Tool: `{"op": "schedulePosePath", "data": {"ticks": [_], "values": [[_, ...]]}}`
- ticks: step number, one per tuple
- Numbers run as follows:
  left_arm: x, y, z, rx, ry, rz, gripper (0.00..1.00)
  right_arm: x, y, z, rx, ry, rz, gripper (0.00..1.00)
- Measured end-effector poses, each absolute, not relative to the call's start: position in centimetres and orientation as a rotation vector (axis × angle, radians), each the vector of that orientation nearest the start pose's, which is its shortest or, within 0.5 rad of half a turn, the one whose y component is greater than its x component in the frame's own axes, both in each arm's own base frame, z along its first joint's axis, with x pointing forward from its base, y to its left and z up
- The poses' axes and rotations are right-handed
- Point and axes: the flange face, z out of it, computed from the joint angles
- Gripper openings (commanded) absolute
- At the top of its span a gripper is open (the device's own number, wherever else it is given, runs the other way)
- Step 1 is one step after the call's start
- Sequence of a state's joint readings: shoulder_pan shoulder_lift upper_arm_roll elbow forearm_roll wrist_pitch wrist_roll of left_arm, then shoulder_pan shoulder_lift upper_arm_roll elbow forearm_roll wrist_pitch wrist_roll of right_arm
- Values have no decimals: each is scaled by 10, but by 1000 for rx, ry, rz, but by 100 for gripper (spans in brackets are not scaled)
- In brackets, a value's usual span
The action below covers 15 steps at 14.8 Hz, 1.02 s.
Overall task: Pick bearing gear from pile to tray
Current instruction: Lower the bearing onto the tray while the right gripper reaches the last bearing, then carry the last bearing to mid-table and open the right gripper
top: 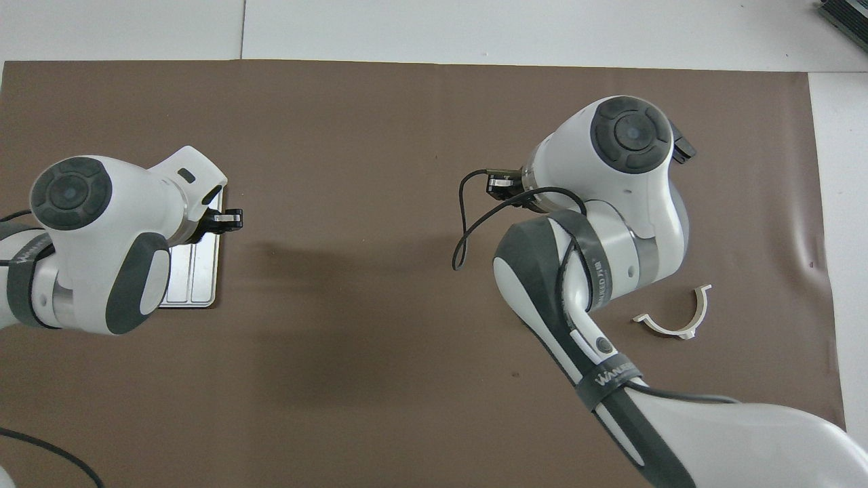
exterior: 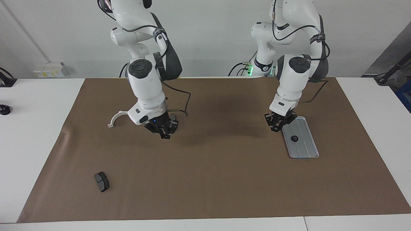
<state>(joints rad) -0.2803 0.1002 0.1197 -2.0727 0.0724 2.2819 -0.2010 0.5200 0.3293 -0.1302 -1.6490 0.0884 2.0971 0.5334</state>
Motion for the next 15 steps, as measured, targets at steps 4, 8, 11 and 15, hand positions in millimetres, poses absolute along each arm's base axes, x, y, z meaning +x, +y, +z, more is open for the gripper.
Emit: {"op": "schedulePosePath", "data": {"ticks": [4,8,11,15], "values": [[567,-12,374,-3078,8,-170,0,590,330,424,-2985,351,-200,0],[555,20,356,-3103,14,-118,0,568,387,390,-2959,391,-216,0],[550,21,347,-3112,10,-107,0,557,421,348,-2945,419,-233,0],[544,23,331,-3114,24,-89,0,560,421,312,-2961,424,-236,18]]}}
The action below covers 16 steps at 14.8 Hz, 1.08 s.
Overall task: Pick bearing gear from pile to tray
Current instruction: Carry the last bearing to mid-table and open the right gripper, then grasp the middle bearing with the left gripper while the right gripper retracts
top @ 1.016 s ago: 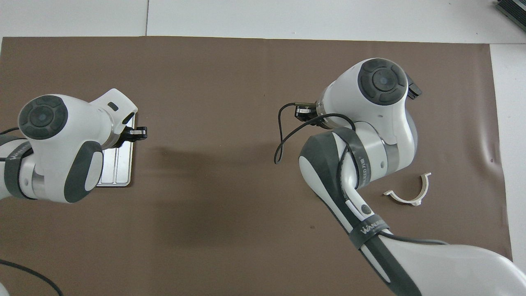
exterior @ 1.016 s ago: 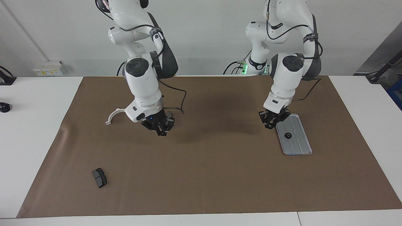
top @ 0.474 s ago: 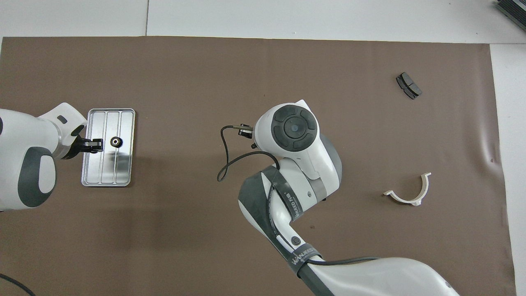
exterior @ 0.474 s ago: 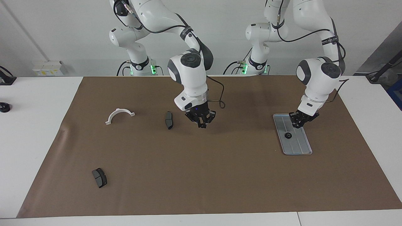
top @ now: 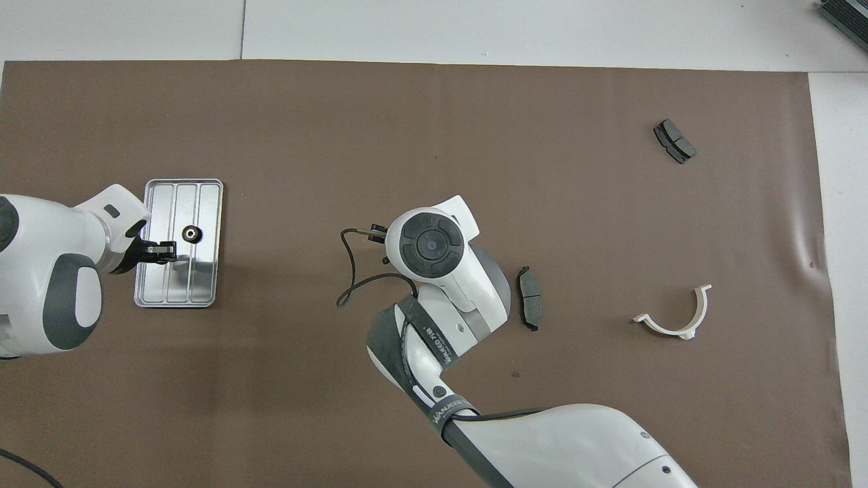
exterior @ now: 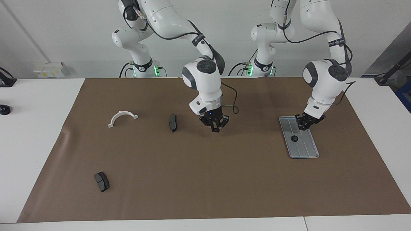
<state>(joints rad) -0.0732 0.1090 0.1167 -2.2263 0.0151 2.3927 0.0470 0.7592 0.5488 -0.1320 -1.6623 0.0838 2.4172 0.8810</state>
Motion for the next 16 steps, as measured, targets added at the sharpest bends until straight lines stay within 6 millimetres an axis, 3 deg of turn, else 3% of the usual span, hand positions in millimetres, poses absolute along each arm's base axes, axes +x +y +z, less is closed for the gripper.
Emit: {"op": "schedulePosePath", "data": {"ticks": [1,2,3,4,6,8,9,11,14,16], "values": [[543,27,326,-3114,18,-85,0,560,420,306,-2963,425,-236,65],[543,31,323,-3113,15,-79,2,559,420,301,-2964,425,-237,94],[543,33,321,-3113,14,-75,7,558,419,298,-2967,425,-235,100],[543,34,319,-3113,13,-73,24,557,418,295,-2969,425,-233,100],[543,33,318,-3113,13,-70,49,556,416,292,-2979,417,-237,100],[543,32,318,-3114,17,-69,95,561,412,296,-3000,384,-286,100],[543,31,318,-3114,20,-69,100,567,405,302,-3007,380,-318,100],[544,29,320,-3114,26,-75,100,590,375,328,-3002,411,-396,100],[547,19,332,-3115,50,-111,100,624,295,383,-3041,355,-417,100],[549,6,350,-3118,76,-126,100,635,236,418,-3083,315,-383,100]]}}
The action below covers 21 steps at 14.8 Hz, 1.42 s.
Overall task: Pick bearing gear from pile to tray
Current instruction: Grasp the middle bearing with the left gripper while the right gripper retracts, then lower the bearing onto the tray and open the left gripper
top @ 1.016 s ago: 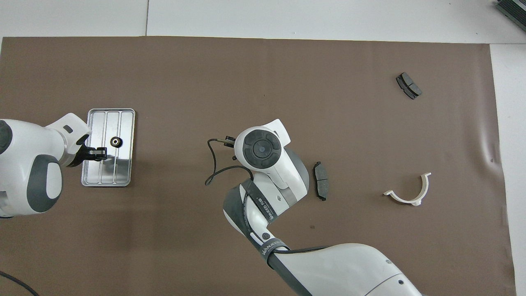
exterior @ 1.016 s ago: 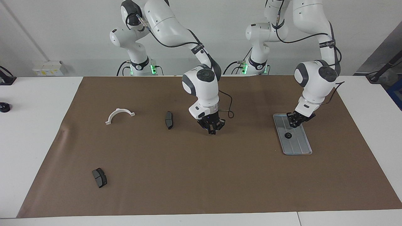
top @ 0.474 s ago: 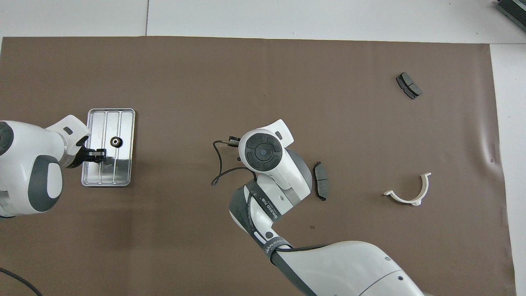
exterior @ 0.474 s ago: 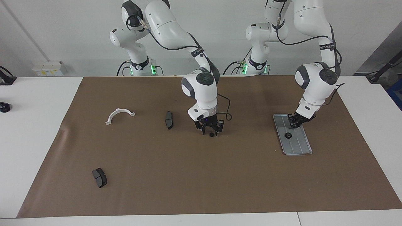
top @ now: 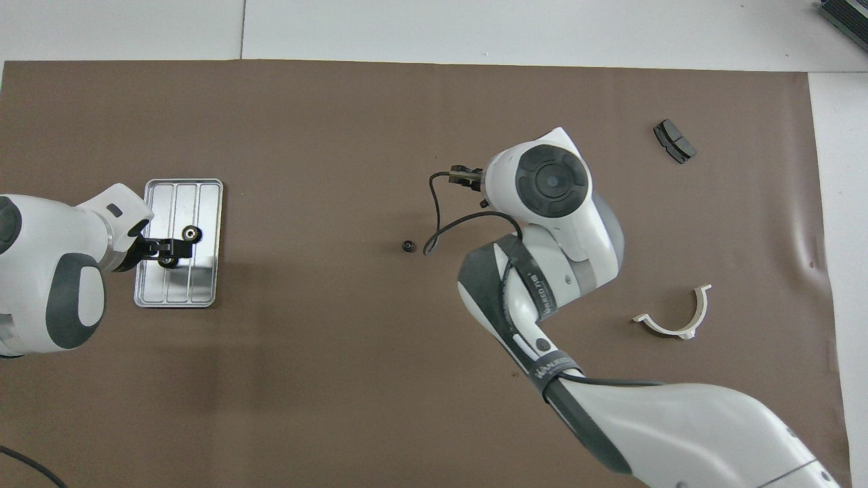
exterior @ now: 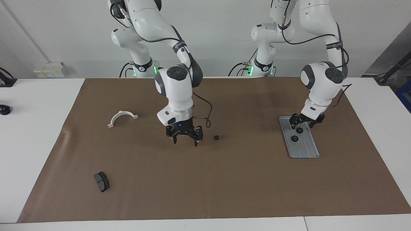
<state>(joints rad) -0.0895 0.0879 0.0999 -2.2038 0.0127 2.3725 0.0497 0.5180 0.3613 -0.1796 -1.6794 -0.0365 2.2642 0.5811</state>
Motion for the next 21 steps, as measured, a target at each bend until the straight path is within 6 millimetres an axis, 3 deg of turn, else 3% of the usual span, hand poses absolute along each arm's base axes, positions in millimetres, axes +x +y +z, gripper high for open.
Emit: {"op": "schedulePosePath", "data": {"ticks": [2,6,9,11,14,17,21], "values": [[552,-24,367,-3122,92,-136,100,640,184,442,-3118,301,-333,100],[550,-115,384,-3121,116,-191,100,636,97,483,-3149,310,-262,100],[542,-181,394,-3125,98,-235,100,615,27,535,-3155,279,-218,100],[535,-224,393,-3135,89,-243,100,591,-5,570,-3156,257,-185,100],[535,-286,381,-3142,67,-243,98,560,-20,604,-3161,243,-127,100],[552,-340,361,-3139,43,-247,88,546,-20,607,-3163,243,-40,100],[552,-384,335,-3129,80,-230,84,546,-8,606,-3130,267,-30,100]]}}
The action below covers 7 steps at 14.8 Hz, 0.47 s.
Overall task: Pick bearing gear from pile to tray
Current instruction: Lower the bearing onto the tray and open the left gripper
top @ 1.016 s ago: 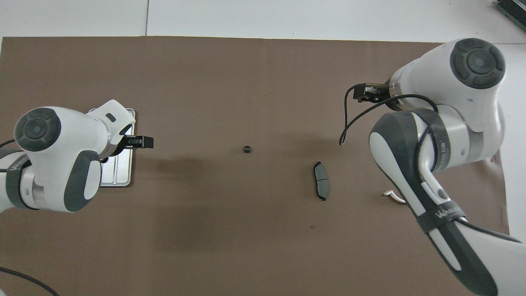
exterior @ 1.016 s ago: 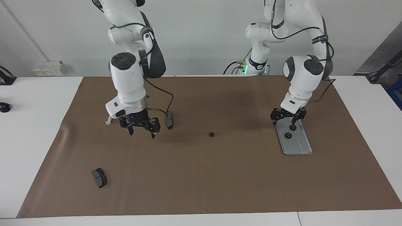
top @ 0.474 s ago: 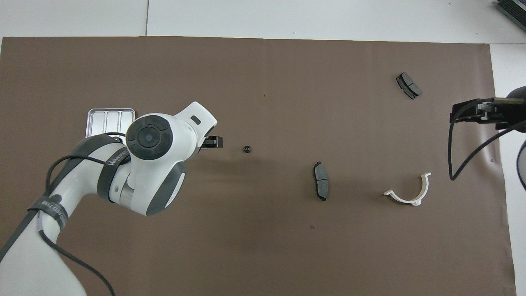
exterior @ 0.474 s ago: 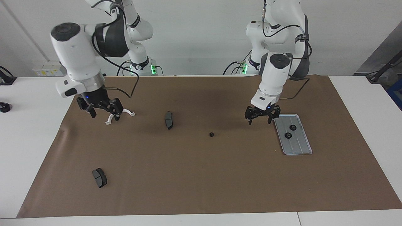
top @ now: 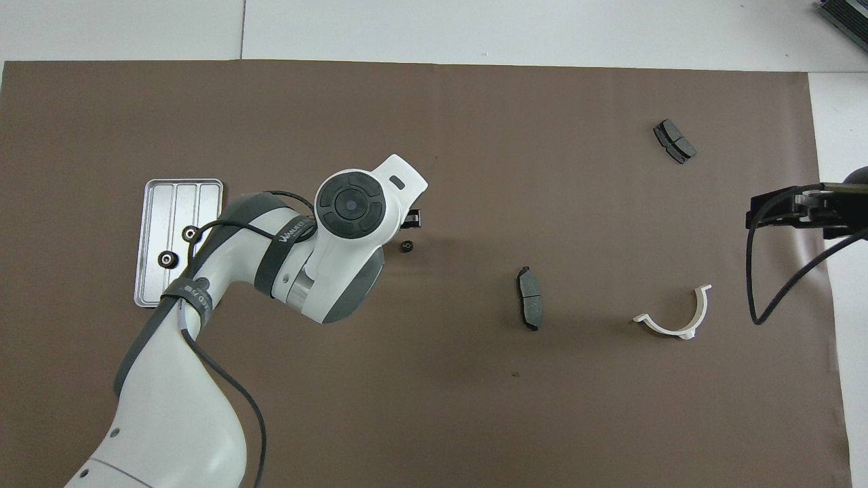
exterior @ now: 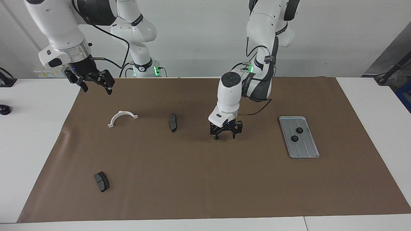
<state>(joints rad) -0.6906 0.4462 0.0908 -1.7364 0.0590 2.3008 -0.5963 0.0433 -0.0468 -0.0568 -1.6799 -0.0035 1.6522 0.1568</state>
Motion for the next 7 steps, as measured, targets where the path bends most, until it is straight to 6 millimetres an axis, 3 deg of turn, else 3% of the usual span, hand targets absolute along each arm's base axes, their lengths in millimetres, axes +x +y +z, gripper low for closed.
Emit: {"op": "schedulePosePath", "data": {"ticks": [7], "values": [[534,-397,308,-3133,137,-232,73,546,-12,605,-3124,282,-26,100]]}}
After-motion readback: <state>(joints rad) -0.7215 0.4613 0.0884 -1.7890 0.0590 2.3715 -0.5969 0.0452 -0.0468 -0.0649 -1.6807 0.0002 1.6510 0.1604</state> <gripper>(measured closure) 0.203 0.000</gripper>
